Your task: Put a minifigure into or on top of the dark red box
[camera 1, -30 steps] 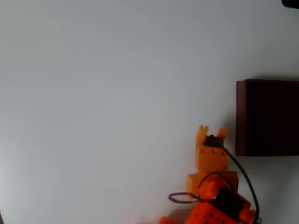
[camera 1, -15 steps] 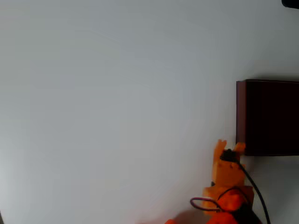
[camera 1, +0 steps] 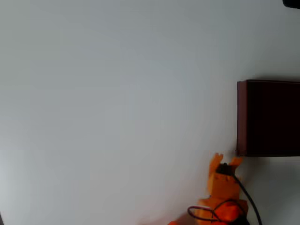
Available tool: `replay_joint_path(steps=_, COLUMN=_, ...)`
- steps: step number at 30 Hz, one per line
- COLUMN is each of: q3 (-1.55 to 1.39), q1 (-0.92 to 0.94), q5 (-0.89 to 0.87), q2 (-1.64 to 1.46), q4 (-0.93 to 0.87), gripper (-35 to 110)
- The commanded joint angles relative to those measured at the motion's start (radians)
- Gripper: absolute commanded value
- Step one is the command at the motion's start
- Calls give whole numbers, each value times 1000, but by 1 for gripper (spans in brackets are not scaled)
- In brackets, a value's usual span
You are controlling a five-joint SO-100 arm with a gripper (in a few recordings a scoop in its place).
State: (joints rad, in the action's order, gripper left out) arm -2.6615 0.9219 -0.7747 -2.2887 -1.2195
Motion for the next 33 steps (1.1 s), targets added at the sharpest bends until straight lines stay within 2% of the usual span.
replay_joint_path(steps=1, q3=-17, q1=-18, q5=-25, q2=-69, q4=-35, gripper=26)
replay_joint_path(steps=5, q3=-40, q1=-46, q5=-40, q2=-97, q4=-34, gripper=26)
replay_joint_path(steps=20, q3=48, q1=-49, q5=25, q2=153, q4=37, gripper=23)
replay_joint_path(steps=33, q3=121, q1=-38, q5=100, q2=305, q4=54, gripper=7)
